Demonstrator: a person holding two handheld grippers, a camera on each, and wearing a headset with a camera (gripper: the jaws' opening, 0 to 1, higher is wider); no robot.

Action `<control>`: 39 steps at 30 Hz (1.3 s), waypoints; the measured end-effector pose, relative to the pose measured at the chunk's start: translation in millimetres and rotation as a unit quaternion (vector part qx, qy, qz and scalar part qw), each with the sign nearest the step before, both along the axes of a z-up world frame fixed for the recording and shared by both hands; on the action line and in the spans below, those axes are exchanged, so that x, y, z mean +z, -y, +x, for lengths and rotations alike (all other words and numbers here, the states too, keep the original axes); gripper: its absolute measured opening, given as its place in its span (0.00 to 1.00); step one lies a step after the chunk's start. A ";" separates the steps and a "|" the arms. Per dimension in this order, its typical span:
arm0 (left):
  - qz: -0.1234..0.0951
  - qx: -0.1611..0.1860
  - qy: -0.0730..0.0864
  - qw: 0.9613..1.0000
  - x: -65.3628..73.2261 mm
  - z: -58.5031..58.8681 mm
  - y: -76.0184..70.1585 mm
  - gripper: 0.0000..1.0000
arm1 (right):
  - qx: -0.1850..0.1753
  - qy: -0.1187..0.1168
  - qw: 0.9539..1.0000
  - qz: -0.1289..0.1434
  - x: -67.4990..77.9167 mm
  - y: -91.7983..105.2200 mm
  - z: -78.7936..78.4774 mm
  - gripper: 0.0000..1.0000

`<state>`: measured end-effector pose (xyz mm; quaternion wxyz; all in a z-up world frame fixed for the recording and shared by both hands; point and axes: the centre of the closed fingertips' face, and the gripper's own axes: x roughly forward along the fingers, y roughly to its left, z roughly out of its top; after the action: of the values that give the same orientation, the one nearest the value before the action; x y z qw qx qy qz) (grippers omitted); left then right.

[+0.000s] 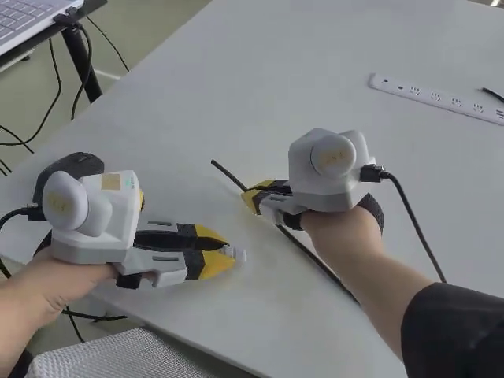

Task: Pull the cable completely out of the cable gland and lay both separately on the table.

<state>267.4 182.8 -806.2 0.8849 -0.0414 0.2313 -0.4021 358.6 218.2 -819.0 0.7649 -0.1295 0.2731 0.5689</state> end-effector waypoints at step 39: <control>0.010 0.011 0.015 1.000 -3.3 1.5 -5.4 0.28 | 0.039 0.051 0.998 -0.021 -1.0 -3.3 -13.8 0.17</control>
<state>268.8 188.2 -809.5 0.8932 -0.0293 0.2210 -0.3906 344.9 221.5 -820.0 0.7521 -0.1851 0.2407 0.5849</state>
